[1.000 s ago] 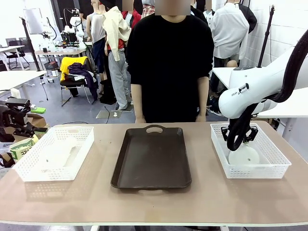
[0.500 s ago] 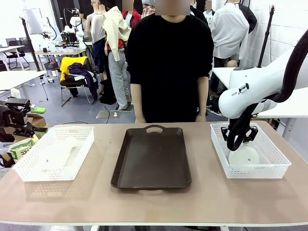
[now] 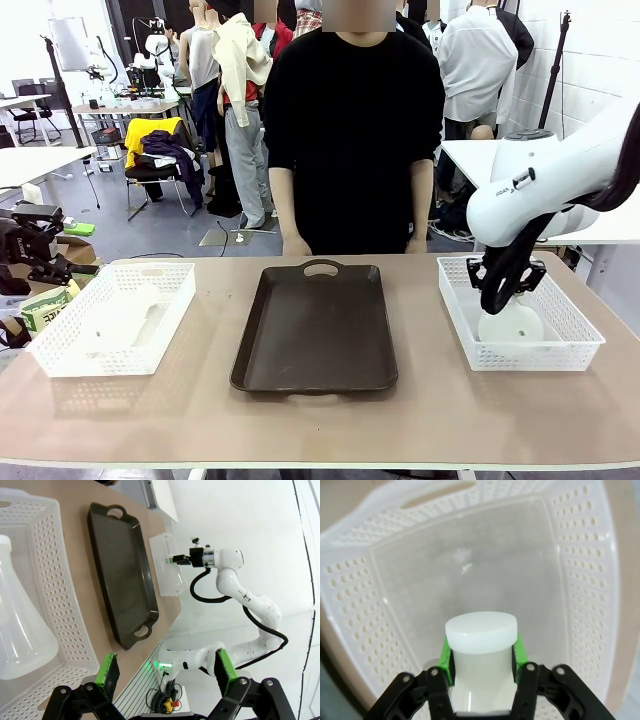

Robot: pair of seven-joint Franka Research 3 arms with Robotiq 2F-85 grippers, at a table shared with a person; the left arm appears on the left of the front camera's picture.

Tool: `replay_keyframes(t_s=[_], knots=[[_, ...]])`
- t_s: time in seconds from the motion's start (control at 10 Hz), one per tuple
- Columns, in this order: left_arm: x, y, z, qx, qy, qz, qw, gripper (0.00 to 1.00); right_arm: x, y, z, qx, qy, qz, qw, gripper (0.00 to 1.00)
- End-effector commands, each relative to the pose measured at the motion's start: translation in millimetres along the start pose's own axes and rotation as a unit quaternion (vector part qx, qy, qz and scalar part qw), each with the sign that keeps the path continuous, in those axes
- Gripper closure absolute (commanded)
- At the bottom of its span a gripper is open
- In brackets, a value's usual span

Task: Prepare the laboratory tools.
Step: While moving the picked Big flask to the Handle tray indicated by the person, stop as directed by the person.

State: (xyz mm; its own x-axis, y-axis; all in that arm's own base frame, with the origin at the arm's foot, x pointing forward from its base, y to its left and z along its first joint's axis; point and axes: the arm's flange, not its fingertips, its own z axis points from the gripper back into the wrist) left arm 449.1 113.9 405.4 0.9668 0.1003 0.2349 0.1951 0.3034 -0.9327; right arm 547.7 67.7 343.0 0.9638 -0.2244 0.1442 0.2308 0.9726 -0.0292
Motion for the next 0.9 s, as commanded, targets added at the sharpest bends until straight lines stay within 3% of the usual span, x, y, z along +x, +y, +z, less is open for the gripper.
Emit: replay_keyframes(t_s=[0.0, 0.4, 0.8], knots=[[-0.4, -1.2, 1.6, 0.000, -0.002, -0.001, 1.000, 0.00, -14.4, -16.8, 16.5, 0.029, -0.004, -0.001, 1.000, 1.00], [-0.4, -1.2, 1.6, 0.000, -0.002, -0.001, 1.000, 0.00, -26.5, -48.6, 73.7, 0.063, -0.033, 0.026, 0.997, 1.00], [-0.4, -1.2, 1.6, 0.000, -0.002, -0.001, 1.000, 0.00, -42.8, -49.1, 105.7, 0.078, -0.069, 0.043, 0.994, 1.00]])
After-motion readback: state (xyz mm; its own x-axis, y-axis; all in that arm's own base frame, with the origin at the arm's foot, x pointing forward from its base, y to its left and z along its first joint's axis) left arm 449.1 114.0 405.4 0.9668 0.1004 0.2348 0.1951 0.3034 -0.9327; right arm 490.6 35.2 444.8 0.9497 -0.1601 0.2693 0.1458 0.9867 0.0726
